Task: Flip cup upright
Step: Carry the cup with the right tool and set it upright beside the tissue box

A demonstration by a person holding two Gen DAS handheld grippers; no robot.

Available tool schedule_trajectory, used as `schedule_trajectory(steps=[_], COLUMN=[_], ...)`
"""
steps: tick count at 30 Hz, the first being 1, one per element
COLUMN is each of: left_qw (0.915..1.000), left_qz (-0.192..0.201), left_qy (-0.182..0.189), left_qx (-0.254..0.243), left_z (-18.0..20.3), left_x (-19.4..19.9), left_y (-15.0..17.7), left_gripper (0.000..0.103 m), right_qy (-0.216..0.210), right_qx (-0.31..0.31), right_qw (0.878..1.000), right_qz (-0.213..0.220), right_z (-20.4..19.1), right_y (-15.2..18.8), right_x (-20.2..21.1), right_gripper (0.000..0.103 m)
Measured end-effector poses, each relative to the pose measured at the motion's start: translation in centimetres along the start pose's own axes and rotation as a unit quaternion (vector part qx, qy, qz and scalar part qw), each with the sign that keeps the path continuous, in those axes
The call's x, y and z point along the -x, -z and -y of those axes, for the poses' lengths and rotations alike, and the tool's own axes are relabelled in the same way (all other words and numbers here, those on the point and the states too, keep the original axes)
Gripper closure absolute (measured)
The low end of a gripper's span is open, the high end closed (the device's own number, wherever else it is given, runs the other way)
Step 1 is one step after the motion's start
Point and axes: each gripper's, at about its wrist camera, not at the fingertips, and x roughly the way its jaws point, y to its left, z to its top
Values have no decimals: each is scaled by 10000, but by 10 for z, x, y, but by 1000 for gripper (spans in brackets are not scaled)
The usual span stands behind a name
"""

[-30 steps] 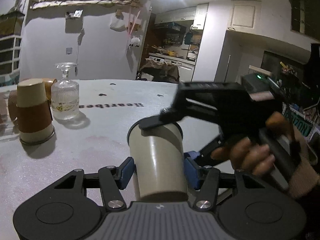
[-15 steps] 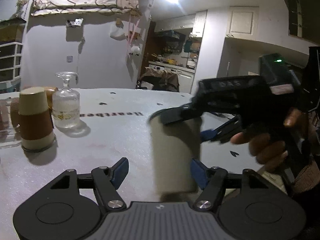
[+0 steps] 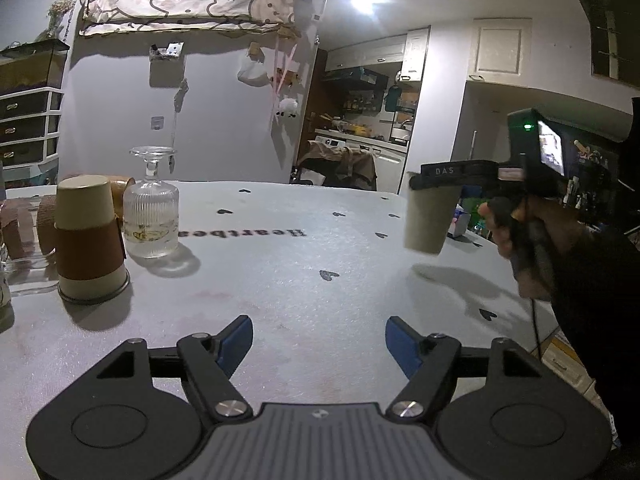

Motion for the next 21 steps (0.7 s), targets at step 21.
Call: schedule_trajectory(steps=[21], left_qw=[9999], left_qz=[50], left_qy=[-130], left_qx=[32], left_z=[0], left_x=[0], left_y=[0], left_gripper=[17], right_qy=[1604], right_qx=[-381], right_qw=[9856], right_qz=[369], right_z=[54], right_y=[-7], right_x=[-110], right_gripper=[25])
